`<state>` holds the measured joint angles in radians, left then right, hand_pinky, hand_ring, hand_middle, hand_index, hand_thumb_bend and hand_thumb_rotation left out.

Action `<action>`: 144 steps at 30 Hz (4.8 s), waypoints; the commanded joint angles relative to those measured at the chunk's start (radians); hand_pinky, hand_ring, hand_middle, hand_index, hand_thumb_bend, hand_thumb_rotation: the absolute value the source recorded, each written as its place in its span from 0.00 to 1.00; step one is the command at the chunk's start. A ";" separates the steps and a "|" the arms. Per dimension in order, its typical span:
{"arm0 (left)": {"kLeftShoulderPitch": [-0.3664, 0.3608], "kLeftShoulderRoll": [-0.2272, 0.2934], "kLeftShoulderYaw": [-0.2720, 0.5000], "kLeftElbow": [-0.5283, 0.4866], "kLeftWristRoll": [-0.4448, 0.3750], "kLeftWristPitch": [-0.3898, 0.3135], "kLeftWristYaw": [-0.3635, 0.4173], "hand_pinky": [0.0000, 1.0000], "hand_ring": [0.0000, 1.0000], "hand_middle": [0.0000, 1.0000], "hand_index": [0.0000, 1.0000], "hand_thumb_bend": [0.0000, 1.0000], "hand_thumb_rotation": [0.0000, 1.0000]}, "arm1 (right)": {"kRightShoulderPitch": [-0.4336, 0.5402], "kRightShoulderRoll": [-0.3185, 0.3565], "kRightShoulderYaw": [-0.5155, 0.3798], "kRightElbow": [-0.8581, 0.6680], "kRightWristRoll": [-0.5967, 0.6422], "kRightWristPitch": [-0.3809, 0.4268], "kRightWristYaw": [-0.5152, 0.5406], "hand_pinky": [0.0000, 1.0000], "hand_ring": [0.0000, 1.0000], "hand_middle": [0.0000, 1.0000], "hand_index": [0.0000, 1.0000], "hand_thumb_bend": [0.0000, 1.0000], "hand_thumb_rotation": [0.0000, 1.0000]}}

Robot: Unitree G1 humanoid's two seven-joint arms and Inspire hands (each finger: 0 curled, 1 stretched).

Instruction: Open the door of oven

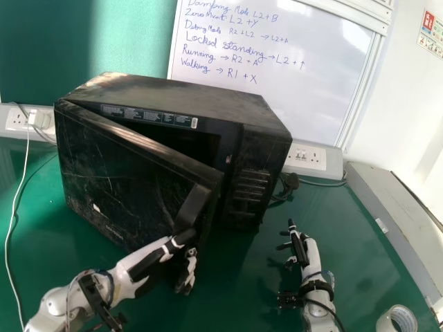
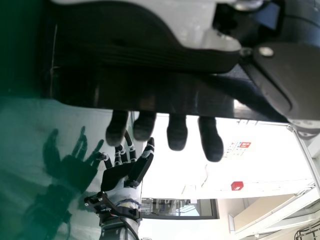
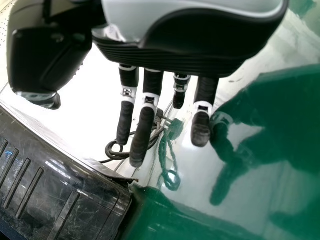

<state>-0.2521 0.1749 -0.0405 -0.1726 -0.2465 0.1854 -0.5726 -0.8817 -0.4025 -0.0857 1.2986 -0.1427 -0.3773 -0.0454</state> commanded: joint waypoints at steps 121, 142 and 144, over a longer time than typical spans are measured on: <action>0.085 0.450 0.722 0.071 -0.551 0.346 -0.371 0.00 0.00 0.01 0.04 0.76 0.61 | 0.012 -0.051 -0.020 0.026 -0.015 0.028 0.013 0.20 0.24 0.36 0.60 0.73 0.79; 0.075 0.568 0.740 0.382 -0.527 0.341 -0.467 0.00 0.00 0.02 0.02 0.77 0.47 | 0.013 -0.050 -0.025 0.025 -0.011 0.025 0.015 0.20 0.23 0.36 0.61 0.73 0.78; 0.084 0.583 0.736 0.407 -0.511 0.330 -0.468 0.00 0.00 0.03 0.03 0.78 0.41 | 0.012 -0.050 -0.028 0.025 -0.009 0.030 0.017 0.19 0.23 0.36 0.60 0.74 0.78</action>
<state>-0.1121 0.7199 0.5255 0.0309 -0.7497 0.4890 -1.2663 -0.8807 -0.4436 -0.0998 1.3152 -0.1658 -0.3531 -0.0315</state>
